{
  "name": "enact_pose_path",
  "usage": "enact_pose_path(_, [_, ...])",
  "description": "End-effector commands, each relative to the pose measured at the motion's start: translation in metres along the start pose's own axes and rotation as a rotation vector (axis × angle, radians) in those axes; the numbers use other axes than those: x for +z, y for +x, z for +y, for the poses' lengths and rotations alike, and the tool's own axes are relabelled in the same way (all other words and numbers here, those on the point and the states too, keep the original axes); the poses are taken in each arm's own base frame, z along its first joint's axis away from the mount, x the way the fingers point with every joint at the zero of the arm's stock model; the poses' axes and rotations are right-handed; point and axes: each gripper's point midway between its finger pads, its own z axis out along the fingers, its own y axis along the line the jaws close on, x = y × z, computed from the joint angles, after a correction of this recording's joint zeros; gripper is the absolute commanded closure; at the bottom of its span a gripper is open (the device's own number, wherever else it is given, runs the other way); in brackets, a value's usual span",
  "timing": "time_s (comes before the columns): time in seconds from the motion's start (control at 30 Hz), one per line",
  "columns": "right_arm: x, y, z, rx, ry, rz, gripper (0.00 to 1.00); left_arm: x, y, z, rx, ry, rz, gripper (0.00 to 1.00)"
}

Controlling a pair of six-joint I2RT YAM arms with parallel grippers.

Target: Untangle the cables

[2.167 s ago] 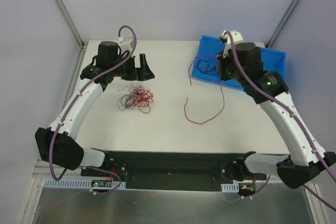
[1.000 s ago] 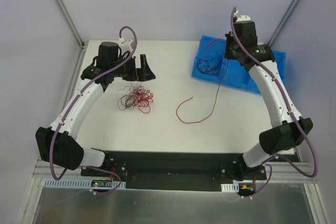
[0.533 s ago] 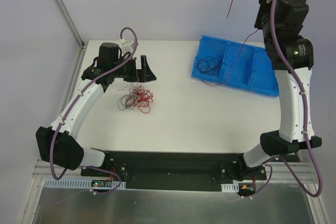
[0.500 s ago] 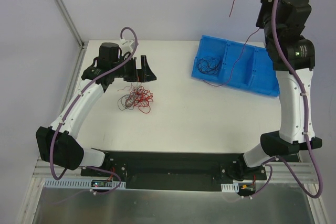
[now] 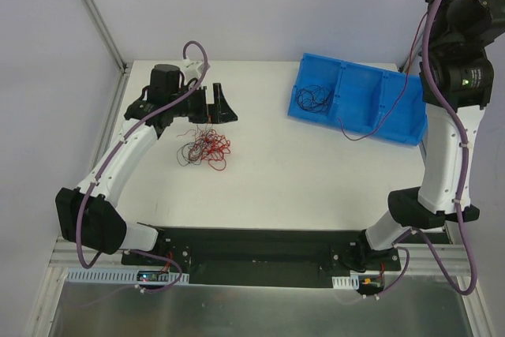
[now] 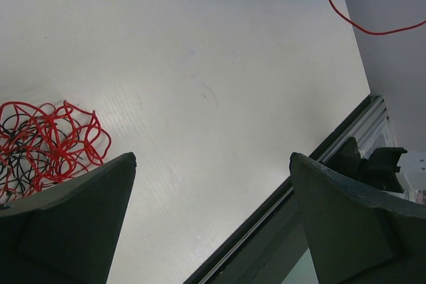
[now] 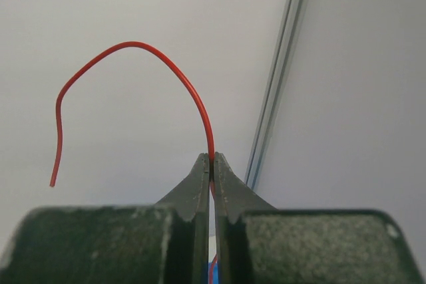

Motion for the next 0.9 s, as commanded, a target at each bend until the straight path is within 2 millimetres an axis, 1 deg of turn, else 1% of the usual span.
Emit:
enact_pose_path(0.0, [0.01,-0.025,-0.017,-0.015,0.063,-0.111,1.0,0.004,0.0,-0.003,-0.011,0.04,0.008,0.01])
enact_pose_path(0.03, [0.013,-0.023,-0.018,-0.017,0.069,-0.114,1.0,0.005,0.0,-0.002,-0.014,0.039,0.01,0.01])
enact_pose_path(0.07, [0.02,-0.017,-0.016,-0.019,0.067,-0.107,1.0,0.005,0.0,-0.003,-0.014,0.044,0.01,0.01])
enact_pose_path(0.2, [0.046,0.015,-0.012,-0.043,0.076,-0.056,1.0,0.007,0.001,-0.001,-0.012,0.041,0.013,0.01])
enact_pose_path(0.27, [0.057,0.029,-0.014,-0.04,0.09,-0.036,1.0,0.008,0.002,0.0,-0.015,0.036,0.016,0.01])
enact_pose_path(0.47, [0.077,0.055,-0.033,0.019,0.116,-0.015,1.0,0.014,0.005,0.004,-0.033,0.041,0.038,0.01])
enact_pose_path(0.53, [0.083,0.067,-0.029,0.041,0.104,0.005,1.0,0.014,0.006,0.003,-0.034,0.043,0.04,0.01])
enact_pose_path(0.57, [0.085,0.075,-0.037,0.038,0.121,0.021,1.0,0.014,0.005,0.004,-0.031,0.041,0.037,0.01])
enact_pose_path(0.63, [0.09,0.094,-0.037,0.033,0.12,0.058,1.0,0.014,0.005,0.004,-0.029,0.041,0.037,0.01])
enact_pose_path(0.7, [0.092,0.117,-0.032,0.026,0.117,0.107,1.0,0.013,0.005,0.003,-0.03,0.042,0.036,0.01])
enact_pose_path(0.73, [0.092,0.132,-0.028,0.026,0.105,0.14,1.0,0.013,0.005,0.003,-0.031,0.044,0.038,0.01])
enact_pose_path(0.77, [0.091,0.142,-0.025,0.033,0.099,0.161,1.0,0.013,0.005,0.003,-0.031,0.045,0.037,0.01])
enact_pose_path(0.8, [0.089,0.157,-0.021,0.037,0.09,0.192,1.0,0.013,0.004,0.003,-0.031,0.047,0.036,0.01])
enact_pose_path(0.87, [0.081,0.177,-0.018,0.047,0.089,0.231,1.0,0.013,0.005,0.002,-0.033,0.047,0.038,0.01])
